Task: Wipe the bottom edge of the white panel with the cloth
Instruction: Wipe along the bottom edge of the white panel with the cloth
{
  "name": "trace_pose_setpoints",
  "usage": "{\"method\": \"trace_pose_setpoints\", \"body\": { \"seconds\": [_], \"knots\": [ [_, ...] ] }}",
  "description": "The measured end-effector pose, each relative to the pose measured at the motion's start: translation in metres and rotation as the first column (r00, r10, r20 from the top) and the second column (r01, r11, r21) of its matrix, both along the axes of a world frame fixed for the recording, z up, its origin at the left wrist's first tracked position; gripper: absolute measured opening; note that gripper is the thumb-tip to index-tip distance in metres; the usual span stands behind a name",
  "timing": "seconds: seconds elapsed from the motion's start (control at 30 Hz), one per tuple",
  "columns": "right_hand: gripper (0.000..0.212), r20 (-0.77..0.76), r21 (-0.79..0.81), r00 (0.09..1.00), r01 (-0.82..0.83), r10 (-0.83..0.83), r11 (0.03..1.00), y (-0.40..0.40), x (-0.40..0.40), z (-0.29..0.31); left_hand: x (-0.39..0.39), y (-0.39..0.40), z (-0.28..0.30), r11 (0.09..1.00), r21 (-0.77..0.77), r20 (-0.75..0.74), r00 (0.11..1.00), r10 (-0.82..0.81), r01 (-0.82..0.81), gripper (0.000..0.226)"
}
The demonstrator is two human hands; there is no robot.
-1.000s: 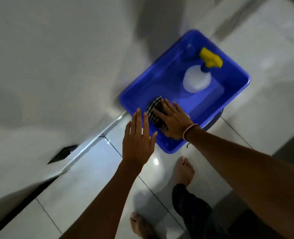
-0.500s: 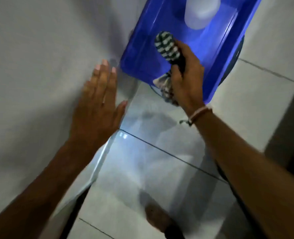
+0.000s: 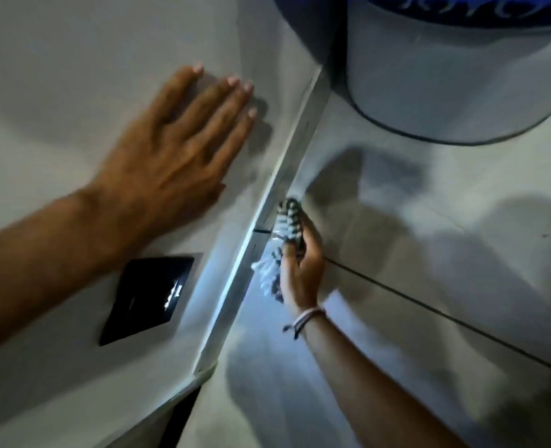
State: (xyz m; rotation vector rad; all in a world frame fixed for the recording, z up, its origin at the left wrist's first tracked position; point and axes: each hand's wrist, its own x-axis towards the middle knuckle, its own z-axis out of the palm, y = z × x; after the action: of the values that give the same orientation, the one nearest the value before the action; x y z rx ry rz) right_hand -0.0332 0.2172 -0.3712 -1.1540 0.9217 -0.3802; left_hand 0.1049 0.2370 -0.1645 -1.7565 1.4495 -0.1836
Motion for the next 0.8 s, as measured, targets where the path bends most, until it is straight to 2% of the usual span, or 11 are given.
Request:
{"method": "trace_pose_setpoints", "body": {
  "seconds": [0.07, 0.17, 0.23, 0.3, 0.37, 0.43, 0.53, 0.63, 0.73, 0.8],
  "knots": [
    [0.062, 0.056, -0.002, 0.997, -0.049, 0.049, 0.999, -0.013, 0.026, -0.022, 0.014, -0.009, 0.005, 0.994, 0.106, 0.15, 0.987, -0.051, 0.036, 0.091],
    [0.061, 0.079, 0.011, 0.957, -0.279, 0.277, 0.96, 0.0, 0.032, -0.038, 0.023, -0.016, 0.008, 0.975, 0.212, 0.307, 0.943, -0.129, 0.065, 0.096],
    [0.072, 0.046, -0.124, 0.896, -0.433, 0.441, 0.893, 0.025, 0.013, -0.043, 0.022, -0.018, 0.002, 0.973, 0.228, 0.314, 0.944, -0.101, 0.028, 0.096],
    [0.087, -0.048, -0.304, 0.818, -0.558, 0.573, 0.772, 0.042, -0.005, -0.047, 0.02, -0.016, -0.005, 0.969, 0.248, 0.34, 0.935, -0.1, 0.014, 0.095],
    [0.095, -0.055, -0.349, 0.773, -0.608, 0.632, 0.713, 0.027, 0.003, -0.054, 0.019, -0.012, -0.009, 0.968, 0.253, 0.342, 0.934, -0.1, 0.011, 0.093],
    [0.087, -0.024, -0.327, 0.814, -0.555, 0.581, 0.765, -0.009, 0.04, -0.054, 0.018, -0.012, -0.01, 0.971, 0.24, 0.323, 0.942, -0.085, 0.006, 0.092],
    [0.074, 0.001, -0.226, 0.933, -0.351, 0.361, 0.909, -0.088, 0.122, -0.046, 0.016, -0.018, -0.011, 0.978, 0.207, 0.293, 0.955, -0.043, -0.02, 0.091],
    [0.078, 0.025, -0.203, 0.958, -0.275, 0.286, 0.94, -0.128, 0.157, -0.042, 0.016, -0.022, -0.018, 0.984, 0.176, 0.261, 0.965, -0.035, -0.012, 0.09],
    [0.079, -0.009, -0.323, 0.952, -0.292, 0.306, 0.9, -0.078, 0.123, -0.044, 0.018, -0.019, -0.02, 0.989, 0.15, 0.239, 0.971, -0.031, -0.005, 0.088],
    [0.087, -0.005, -0.322, 0.913, -0.389, 0.409, 0.863, -0.014, 0.064, -0.046, 0.019, -0.016, -0.024, 0.989, 0.149, 0.241, 0.969, -0.054, 0.018, 0.088]
  ]
}}
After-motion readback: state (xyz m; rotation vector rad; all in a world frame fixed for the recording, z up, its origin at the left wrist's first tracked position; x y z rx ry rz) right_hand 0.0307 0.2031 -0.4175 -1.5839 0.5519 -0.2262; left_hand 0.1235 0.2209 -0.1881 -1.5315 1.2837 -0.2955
